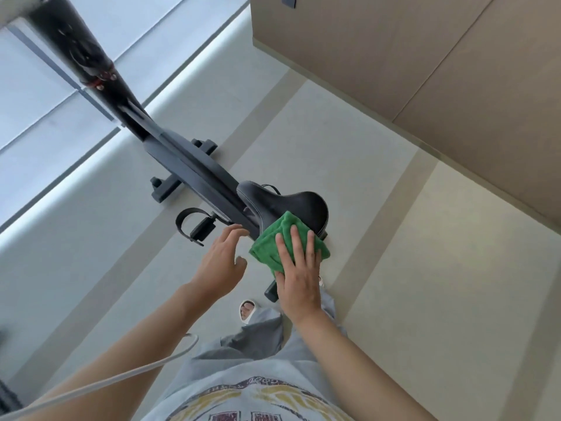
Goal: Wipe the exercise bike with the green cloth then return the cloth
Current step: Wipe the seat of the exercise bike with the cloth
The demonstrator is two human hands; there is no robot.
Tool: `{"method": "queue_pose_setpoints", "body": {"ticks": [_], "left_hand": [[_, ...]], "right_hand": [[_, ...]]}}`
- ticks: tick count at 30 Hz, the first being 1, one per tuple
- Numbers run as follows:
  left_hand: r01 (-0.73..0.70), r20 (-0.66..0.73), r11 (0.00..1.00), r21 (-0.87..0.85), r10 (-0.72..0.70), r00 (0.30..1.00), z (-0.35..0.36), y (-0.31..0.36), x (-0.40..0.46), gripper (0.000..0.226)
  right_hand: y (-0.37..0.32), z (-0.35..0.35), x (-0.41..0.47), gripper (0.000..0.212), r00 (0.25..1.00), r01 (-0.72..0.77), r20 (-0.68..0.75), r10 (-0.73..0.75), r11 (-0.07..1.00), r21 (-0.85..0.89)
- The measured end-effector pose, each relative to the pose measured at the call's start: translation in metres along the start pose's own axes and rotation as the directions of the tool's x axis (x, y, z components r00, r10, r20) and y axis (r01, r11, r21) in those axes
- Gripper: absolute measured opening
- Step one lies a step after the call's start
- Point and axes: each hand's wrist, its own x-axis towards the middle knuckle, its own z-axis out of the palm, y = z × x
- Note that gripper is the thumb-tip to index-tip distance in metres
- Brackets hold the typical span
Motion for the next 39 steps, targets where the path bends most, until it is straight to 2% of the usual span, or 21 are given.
{"method": "queue_pose_setpoints", "body": {"ticks": [2,5,9,13,19,23,27,34,37,39], "left_hand": [[0.068,-0.011,0.997,-0.028,-0.068,0.998,-0.006,-0.01,-0.003,0.055],[0.093,-0.041,0.992,-0.084,-0.097,0.994,-0.012,-0.019,-0.004,0.053],[0.11,-0.034,0.984,-0.137,-0.116,0.993,-0.007,-0.02,-0.008,0.047],[0.118,-0.014,0.978,-0.172,-0.122,0.992,0.002,-0.019,-0.018,0.046],[0.18,0.031,0.966,-0.183,-0.177,0.984,0.008,-0.02,-0.036,0.046],[0.208,-0.003,0.954,-0.214,-0.213,0.977,0.004,-0.023,-0.045,0.043],[0.257,-0.078,0.92,-0.295,-0.291,0.953,0.004,-0.027,-0.051,0.037],[0.312,-0.12,0.83,-0.462,-0.407,0.905,0.013,-0.011,-0.055,0.031],[0.298,-0.147,0.806,-0.512,-0.424,0.894,0.015,-0.006,-0.052,0.03],[0.291,-0.154,0.791,-0.538,-0.431,0.889,0.014,-0.004,-0.049,0.029]], "right_hand": [[-0.003,-0.002,0.013,0.085,0.999,0.01,0.046,-0.004,0.992,-0.122],[-0.011,0.003,0.027,0.092,0.997,-0.032,0.056,0.045,0.975,-0.218],[-0.019,0.007,0.03,0.095,0.994,-0.068,0.06,0.087,0.962,-0.264],[-0.023,0.004,0.043,0.091,0.995,-0.026,0.083,0.054,0.953,-0.302],[-0.053,0.005,0.142,0.082,0.984,0.017,0.168,0.051,0.926,-0.377],[-0.065,0.008,0.188,0.07,0.961,0.137,0.274,-0.033,0.92,-0.368],[-0.064,0.005,0.206,0.061,0.919,0.126,0.394,-0.013,0.957,-0.261],[-0.024,-0.035,0.136,0.074,0.897,0.361,0.369,-0.243,0.885,-0.296],[-0.006,-0.046,0.113,0.078,0.883,0.364,0.4,-0.246,0.897,-0.252],[-0.008,-0.043,0.114,0.088,0.897,0.294,0.402,-0.186,0.928,-0.227]]}}
